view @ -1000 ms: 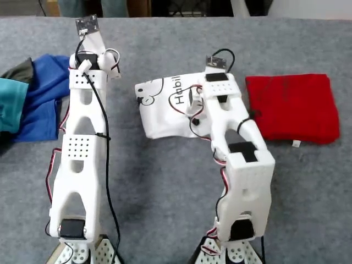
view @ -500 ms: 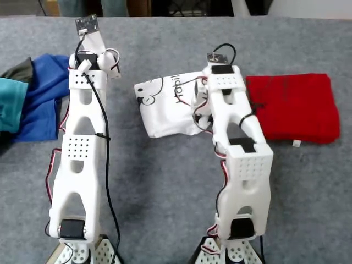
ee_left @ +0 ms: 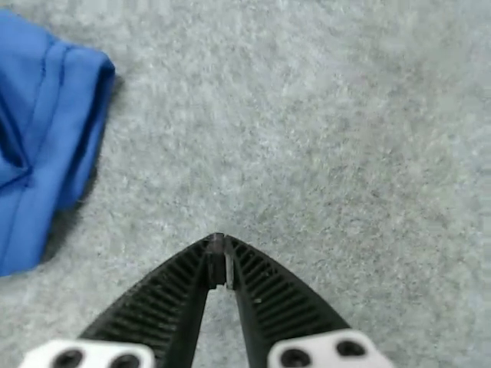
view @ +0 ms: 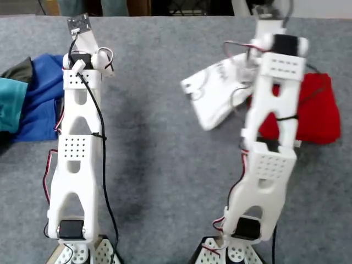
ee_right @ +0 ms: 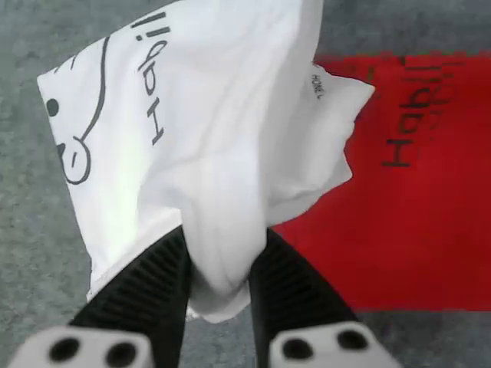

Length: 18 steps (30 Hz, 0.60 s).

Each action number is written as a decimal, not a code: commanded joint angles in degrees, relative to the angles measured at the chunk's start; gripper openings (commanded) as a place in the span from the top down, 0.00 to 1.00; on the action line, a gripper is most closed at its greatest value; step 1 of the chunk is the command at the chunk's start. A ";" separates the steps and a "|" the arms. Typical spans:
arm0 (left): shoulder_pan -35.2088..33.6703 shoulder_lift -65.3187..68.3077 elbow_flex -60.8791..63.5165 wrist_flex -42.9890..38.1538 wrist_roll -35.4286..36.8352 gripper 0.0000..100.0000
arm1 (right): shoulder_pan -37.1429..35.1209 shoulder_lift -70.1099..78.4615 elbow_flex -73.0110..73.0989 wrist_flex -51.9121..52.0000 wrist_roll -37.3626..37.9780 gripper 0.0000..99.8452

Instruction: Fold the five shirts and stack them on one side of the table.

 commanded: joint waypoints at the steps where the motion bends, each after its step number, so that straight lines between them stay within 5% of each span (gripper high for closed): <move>1: -0.48 -0.97 -2.86 -0.97 0.09 0.97 | 5.89 -0.31 -3.56 0.44 4.92 0.99; 18: -0.48 -0.97 -2.77 -0.88 0.00 0.97 | 25.14 5.32 -4.09 -5.27 16.88 0.99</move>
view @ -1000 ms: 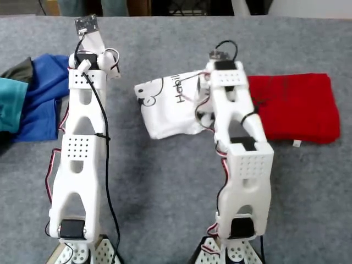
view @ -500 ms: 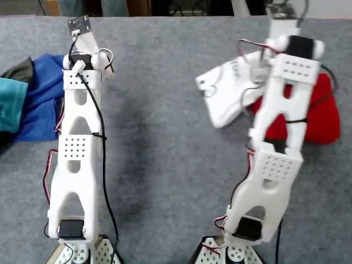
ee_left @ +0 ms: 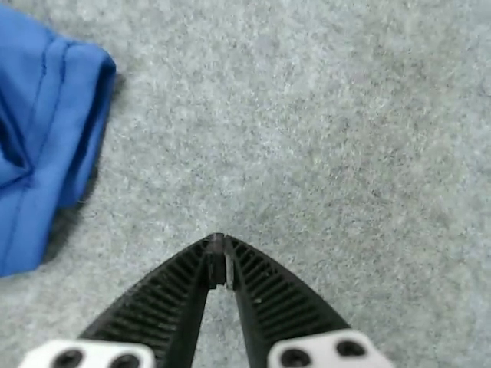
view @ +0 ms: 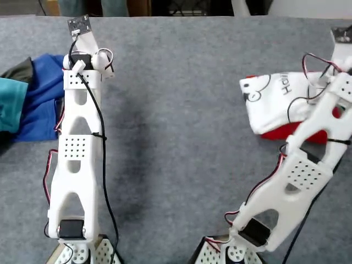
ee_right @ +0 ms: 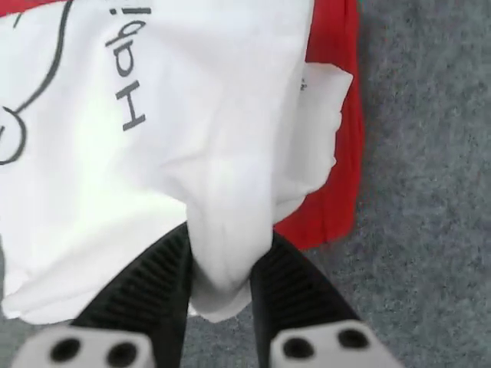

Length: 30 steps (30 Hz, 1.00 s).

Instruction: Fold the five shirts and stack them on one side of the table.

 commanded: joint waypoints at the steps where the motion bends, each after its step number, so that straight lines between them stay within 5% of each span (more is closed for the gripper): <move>1: -0.48 -0.97 -2.77 -0.88 0.00 0.97 | 2.46 0.22 -3.12 -1.49 0.53 0.99; 8: -0.40 -0.97 -2.77 -0.88 0.00 0.97 | 3.08 2.15 -3.12 -1.41 0.18 0.97; 18: -0.66 -1.58 -2.95 -0.53 -3.60 0.97 | 2.73 0.92 -4.97 4.84 0.70 0.57; 23: -5.32 -8.26 -2.95 6.86 -12.31 0.97 | 2.64 -4.88 -6.11 4.84 -1.14 0.66; 28: -14.46 -16.09 -2.95 13.36 -15.91 0.94 | 2.55 -10.77 -6.11 4.84 -1.14 0.99; 30: -18.51 -19.78 -2.95 15.65 -15.91 0.88 | 1.93 -12.09 -6.02 4.84 -1.14 0.94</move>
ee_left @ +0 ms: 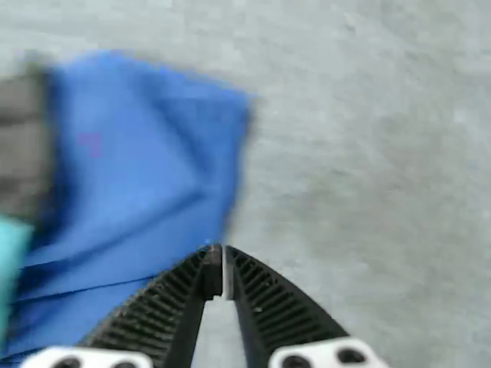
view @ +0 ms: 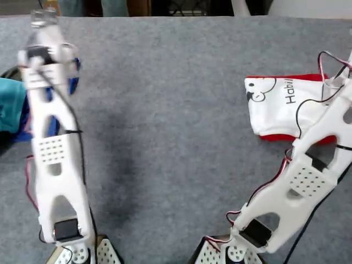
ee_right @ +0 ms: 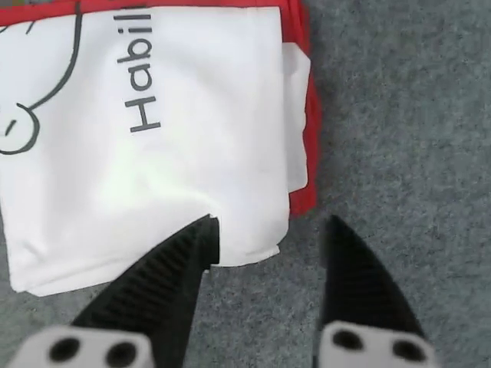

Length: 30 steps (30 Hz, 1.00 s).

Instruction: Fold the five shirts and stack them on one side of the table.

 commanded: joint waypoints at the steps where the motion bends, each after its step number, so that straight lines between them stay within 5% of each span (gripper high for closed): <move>1: -7.43 -10.11 -3.03 4.04 -0.97 0.85 | -0.35 -5.67 -2.95 0.53 -0.35 0.92; 7: -23.60 -18.29 -2.77 4.13 -6.07 0.73 | -5.27 -7.16 -2.95 0.53 -4.57 0.93; 12: -32.92 -12.84 -0.13 4.13 -7.30 0.71 | -11.78 -7.08 -1.89 0.53 -5.54 0.95; 18: -32.92 -0.09 1.36 3.96 -6.33 0.75 | -18.90 -7.25 1.54 0.53 -5.54 0.95; 22: -31.87 0.70 -3.21 4.04 -3.34 0.99 | -20.40 -7.25 1.54 0.53 -5.54 0.95; 30: -24.84 -10.55 -2.42 4.31 -1.85 0.97 | -20.57 -9.36 1.80 0.53 -5.54 0.95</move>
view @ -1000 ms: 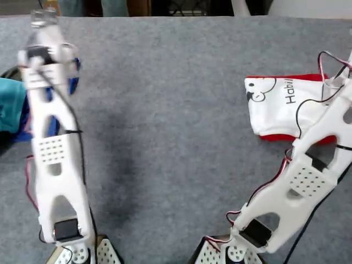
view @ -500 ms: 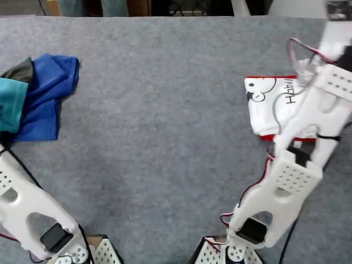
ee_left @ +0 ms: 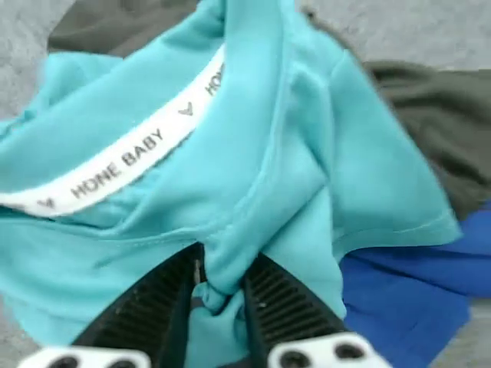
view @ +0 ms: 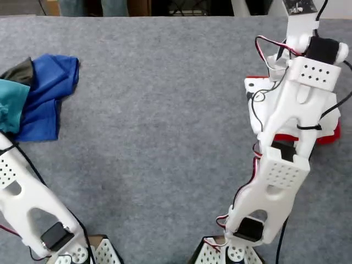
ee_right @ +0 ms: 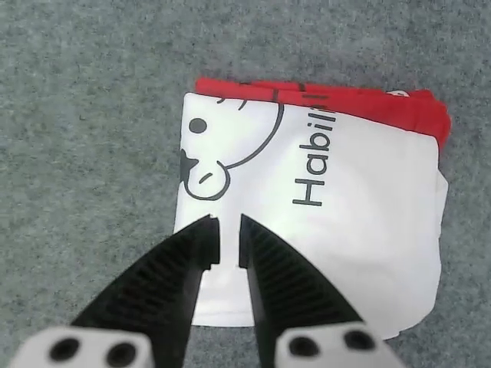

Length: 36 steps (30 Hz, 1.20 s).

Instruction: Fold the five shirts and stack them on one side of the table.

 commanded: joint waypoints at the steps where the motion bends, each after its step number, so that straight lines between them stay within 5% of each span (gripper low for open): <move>1: 4.97 -9.76 -1.19 0.35 0.35 0.97 | -1.05 -5.93 -0.31 0.35 -0.35 0.95; 9: 22.81 -27.08 24.04 0.35 0.35 0.97 | -0.70 -6.55 -0.31 0.35 -0.35 0.95; 18: 53.85 -54.59 67.82 -0.18 -0.44 0.97 | -0.70 -6.55 -0.31 0.35 0.00 0.95; 27: 76.00 -69.71 104.31 -2.73 -21.27 0.97 | -1.49 -6.90 4.70 0.35 5.54 0.94; 29: 79.52 -72.62 108.88 -2.46 -24.70 0.96 | -2.55 -6.73 7.60 0.35 5.63 0.94; 32: 80.40 -79.56 111.96 -2.73 -23.38 0.83 | -6.07 -6.90 12.97 0.35 8.35 0.92; 36: 77.76 -89.05 111.16 -0.70 -19.08 0.72 | -13.19 -6.90 16.48 0.35 8.44 0.78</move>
